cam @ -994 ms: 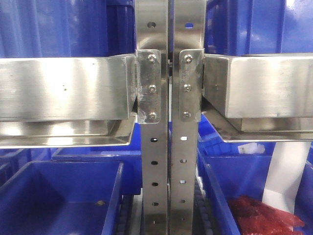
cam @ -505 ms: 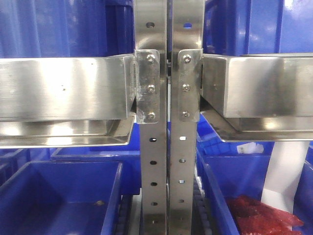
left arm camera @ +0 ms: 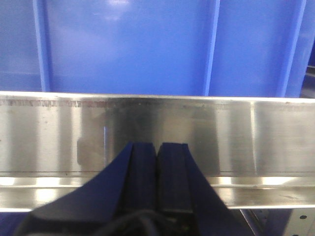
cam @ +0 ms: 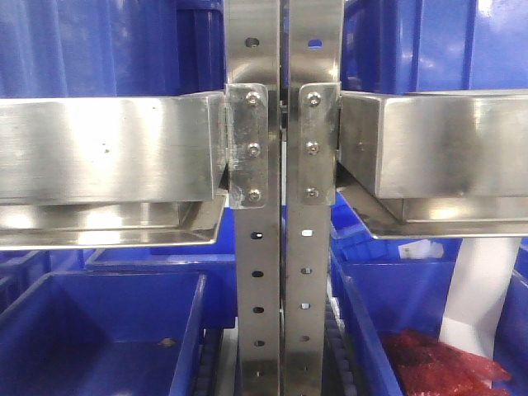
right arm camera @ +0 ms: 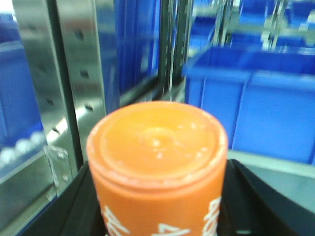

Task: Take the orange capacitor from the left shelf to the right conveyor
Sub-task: 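Lift the capacitor with the right gripper and withdraw from the shelf, then drive the base across the room holding the capacitor in the right gripper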

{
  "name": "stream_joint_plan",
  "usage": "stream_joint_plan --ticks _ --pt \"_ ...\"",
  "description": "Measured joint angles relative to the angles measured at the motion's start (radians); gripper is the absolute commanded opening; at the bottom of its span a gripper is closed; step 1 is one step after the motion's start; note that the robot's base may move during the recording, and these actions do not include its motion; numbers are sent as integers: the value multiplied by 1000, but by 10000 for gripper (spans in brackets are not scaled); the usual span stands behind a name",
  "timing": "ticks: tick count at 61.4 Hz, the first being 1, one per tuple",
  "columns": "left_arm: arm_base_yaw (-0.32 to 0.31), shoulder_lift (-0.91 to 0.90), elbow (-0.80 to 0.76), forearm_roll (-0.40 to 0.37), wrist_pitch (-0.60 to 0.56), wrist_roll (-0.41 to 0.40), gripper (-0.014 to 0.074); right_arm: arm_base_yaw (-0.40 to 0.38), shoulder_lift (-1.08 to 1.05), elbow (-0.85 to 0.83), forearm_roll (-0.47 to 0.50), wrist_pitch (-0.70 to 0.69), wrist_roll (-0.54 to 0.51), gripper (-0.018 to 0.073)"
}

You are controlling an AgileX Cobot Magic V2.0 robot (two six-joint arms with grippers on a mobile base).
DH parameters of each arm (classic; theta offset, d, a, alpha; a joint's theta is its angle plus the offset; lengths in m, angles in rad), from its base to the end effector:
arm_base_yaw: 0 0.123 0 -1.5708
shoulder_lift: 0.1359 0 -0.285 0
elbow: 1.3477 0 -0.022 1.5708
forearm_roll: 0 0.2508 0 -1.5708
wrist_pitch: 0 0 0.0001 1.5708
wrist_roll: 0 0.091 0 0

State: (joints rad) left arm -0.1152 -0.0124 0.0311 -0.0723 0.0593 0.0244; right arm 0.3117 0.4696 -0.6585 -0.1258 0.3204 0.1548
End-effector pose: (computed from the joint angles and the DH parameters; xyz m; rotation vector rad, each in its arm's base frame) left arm 0.0565 -0.0069 0.1980 0.0561 1.5619 -0.1318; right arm 0.0885 0.0247 0.3708 -0.1924 1.6063 0.2363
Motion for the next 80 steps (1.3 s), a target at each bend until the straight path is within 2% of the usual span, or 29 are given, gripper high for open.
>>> stream_joint_plan --ticks 22,80 --pt "0 0 0 0 0 0 -127 0 -165 22 1 72 2 109" --pt "0 0 0 0 0 0 -127 0 -168 22 2 84 2 109"
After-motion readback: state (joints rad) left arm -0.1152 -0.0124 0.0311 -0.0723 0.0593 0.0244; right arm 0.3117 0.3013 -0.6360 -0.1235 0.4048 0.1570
